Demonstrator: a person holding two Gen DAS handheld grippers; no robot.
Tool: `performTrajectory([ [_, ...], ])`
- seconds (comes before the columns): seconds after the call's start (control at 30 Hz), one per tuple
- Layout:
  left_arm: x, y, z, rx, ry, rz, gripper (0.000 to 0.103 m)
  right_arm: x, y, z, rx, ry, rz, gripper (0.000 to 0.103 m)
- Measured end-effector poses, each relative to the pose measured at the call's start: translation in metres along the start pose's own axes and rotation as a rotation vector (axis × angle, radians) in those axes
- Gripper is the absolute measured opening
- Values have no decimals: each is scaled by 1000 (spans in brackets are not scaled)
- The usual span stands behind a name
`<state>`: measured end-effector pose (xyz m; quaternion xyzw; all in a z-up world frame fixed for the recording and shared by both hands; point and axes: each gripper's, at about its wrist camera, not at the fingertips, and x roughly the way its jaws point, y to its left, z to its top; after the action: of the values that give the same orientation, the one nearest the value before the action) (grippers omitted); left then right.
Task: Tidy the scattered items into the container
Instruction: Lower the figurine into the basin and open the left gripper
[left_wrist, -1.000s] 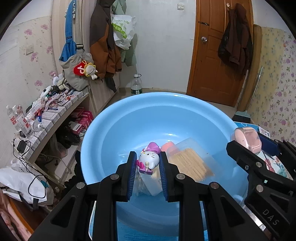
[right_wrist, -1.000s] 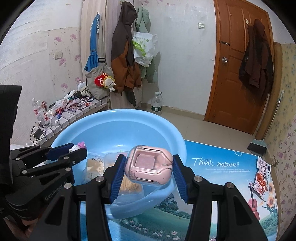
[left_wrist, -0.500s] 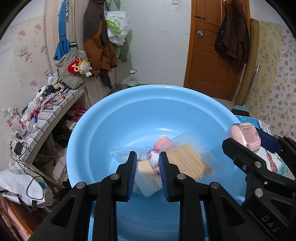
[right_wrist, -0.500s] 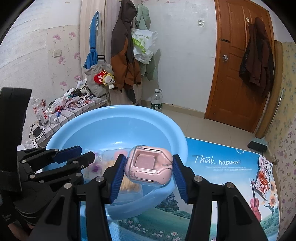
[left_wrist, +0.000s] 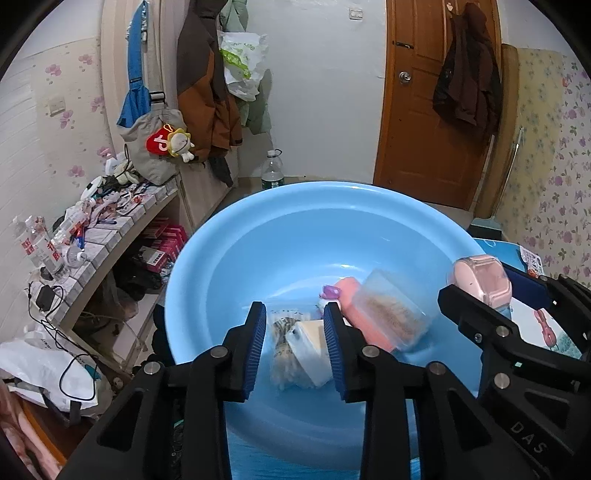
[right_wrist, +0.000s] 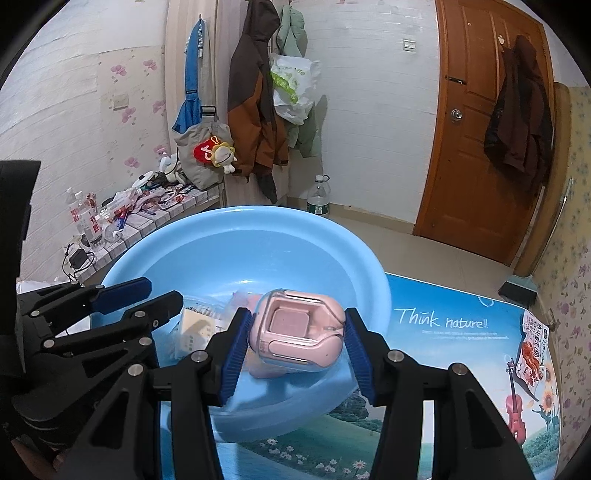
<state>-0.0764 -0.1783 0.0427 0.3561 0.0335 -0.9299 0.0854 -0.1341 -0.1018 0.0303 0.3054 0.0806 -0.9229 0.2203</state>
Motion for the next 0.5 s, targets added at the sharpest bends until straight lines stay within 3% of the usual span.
performTrajectory([
  [0.5, -8, 11, -1, -13, -14, 14, 41, 15, 13, 3, -1, 69, 47, 52],
])
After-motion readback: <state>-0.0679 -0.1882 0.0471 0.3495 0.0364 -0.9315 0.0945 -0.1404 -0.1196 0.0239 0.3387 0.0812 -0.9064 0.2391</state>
